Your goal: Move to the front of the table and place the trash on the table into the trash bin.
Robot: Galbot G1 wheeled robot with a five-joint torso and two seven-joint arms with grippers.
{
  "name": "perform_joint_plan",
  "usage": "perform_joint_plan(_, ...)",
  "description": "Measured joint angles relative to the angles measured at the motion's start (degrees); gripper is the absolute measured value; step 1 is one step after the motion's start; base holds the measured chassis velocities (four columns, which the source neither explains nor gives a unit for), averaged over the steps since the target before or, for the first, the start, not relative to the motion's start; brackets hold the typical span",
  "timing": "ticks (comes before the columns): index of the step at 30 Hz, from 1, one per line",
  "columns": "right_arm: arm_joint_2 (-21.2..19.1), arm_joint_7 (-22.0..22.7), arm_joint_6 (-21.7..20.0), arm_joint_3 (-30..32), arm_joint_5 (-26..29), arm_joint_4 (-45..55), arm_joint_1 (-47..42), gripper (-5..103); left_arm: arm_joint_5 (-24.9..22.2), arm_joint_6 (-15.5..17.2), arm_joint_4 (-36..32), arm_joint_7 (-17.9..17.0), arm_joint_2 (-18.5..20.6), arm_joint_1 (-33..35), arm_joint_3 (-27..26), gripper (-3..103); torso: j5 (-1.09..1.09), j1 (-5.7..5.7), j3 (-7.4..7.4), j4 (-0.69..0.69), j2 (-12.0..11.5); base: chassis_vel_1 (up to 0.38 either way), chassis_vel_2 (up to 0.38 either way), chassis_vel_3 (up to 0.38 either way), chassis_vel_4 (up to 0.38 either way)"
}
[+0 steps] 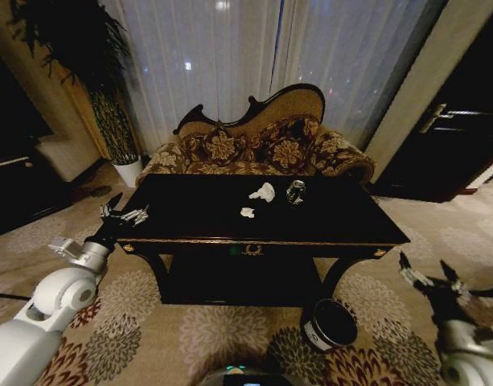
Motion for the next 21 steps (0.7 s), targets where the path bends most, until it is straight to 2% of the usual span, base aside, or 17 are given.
perform_joint_plan(4, -1.65, 1.97, -4.2, -2.09, -0.34, 3.2, 2.53, 100, 0.0, 0.0, 0.0, 0.0, 0.0, 0.0, 0.0, 100, 0.0, 0.0, 0.0, 0.01, 0.0, 0.0, 0.0, 0.0, 0.0)
perform_joint_plan(5, -2.79, 3.45, -7.12, -4.02, 0.3, 4.74, 4.79, 100, 0.0, 0.0, 0.0, 0.0, 0.0, 0.0, 0.0, 100, 0.01, 0.0, 0.0, 0.01, 0.0, 0.0, 0.0, 0.0, 0.0)
perform_joint_plan(8, -3.81, 4.2, -9.02, -6.07, 1.43, 5.73, 6.77, 100, 0.0, 0.0, 0.0, 0.0, 0.0, 0.0, 0.0, 100, 0.0, 0.01, 0.0, 0.01, 0.0, 0.0, 0.0, 0.0, 0.0)
perform_joint_plan(12, -4.84, 4.84, -9.93, -9.31, 1.18, 6.08, 9.68, 100, 0.0, 0.0, 0.0, 0.0, 0.0, 0.0, 0.0, 100, 0.01, 0.01, 0.0, 0.01, 0.0, 0.0, 0.0, 0.0, 0.0)
perform_joint_plan(18, -5.38, 5.68, -9.68, -14.13, -4.07, 4.08, 13.86, 100, 0.0, 0.0, 0.0, 0.0, 0.0, 0.0, 0.0, 100, 0.02, 0.01, 0.0, 0.01, 0.0, 0.0, 0.0, 0.0, 0.0)
perform_joint_plan(21, -7.11, 6.07, -9.56, -16.84, -6.61, 2.41, 16.25, 100, 0.0, 0.0, 0.0, 0.0, 0.0, 0.0, 0.0, 100, 0.01, 0.01, 0.0, 0.0, 0.0, 0.0, 0.0, 0.0, 0.0)
